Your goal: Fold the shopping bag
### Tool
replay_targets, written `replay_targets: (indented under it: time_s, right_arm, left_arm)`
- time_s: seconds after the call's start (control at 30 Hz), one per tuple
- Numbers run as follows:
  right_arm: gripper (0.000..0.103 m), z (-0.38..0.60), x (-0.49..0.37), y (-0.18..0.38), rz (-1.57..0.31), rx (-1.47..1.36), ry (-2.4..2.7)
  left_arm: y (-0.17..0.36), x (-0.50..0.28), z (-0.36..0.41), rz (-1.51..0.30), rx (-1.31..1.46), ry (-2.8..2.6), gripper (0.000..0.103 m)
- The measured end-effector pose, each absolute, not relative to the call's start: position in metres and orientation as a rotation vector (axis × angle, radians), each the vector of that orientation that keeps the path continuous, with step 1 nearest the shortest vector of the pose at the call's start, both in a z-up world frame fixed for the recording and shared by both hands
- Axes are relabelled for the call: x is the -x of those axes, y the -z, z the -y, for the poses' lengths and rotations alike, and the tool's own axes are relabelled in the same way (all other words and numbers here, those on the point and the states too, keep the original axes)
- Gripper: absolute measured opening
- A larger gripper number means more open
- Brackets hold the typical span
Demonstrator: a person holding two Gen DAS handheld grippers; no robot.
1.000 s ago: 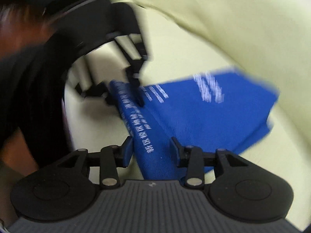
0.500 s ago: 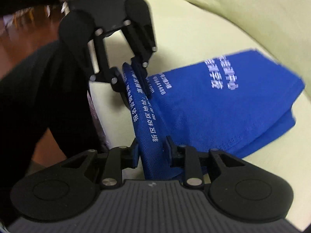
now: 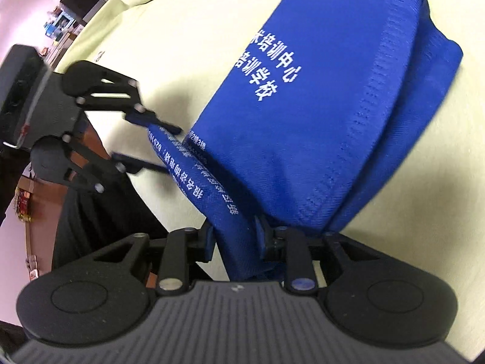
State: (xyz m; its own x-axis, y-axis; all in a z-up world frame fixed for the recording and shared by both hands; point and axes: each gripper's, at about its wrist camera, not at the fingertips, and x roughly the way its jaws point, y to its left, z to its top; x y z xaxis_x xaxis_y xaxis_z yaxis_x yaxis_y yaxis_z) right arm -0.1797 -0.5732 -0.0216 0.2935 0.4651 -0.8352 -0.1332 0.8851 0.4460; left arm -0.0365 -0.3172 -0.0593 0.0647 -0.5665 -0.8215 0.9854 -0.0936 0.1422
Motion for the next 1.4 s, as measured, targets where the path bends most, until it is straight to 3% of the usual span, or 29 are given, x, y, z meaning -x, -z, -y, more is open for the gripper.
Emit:
replay_targets:
  time_s: [0.3,0.57,0.9,1.03,1.13,1.4]
  right_arm:
    - [0.020,0.585,0.166,0.035,-1.232,-0.440,-0.405]
    - [0.019,0.593,0.142,0.061,-1.199,-0.557,-0.406]
    - [0.025,0.601,0.170,0.057,-0.954,-0.561,-0.270]
    - [0.037,0.581,0.197,0.034,-0.853,-0.350,-0.153]
    - [0.036,0.547,0.225,0.018,-0.762,-0.058,-0.107]
    - [0.036,0.439,0.252,0.058,-0.643,0.707,-0.191]
  left_arm:
    - [0.049,0.056,0.352,-0.492,-0.875,1.379,0.035]
    - [0.072,0.044,0.372,-0.596,-0.869,1.325,0.035]
    - [0.075,0.043,0.369,-0.675,-0.805,1.282,0.034]
    - [0.074,0.040,0.369,-0.694,-0.782,1.284,0.034]
    - [0.074,0.042,0.369,-0.690,-0.785,1.282,0.034]
    - [0.075,0.040,0.370,-0.692,-0.787,1.300,0.034]
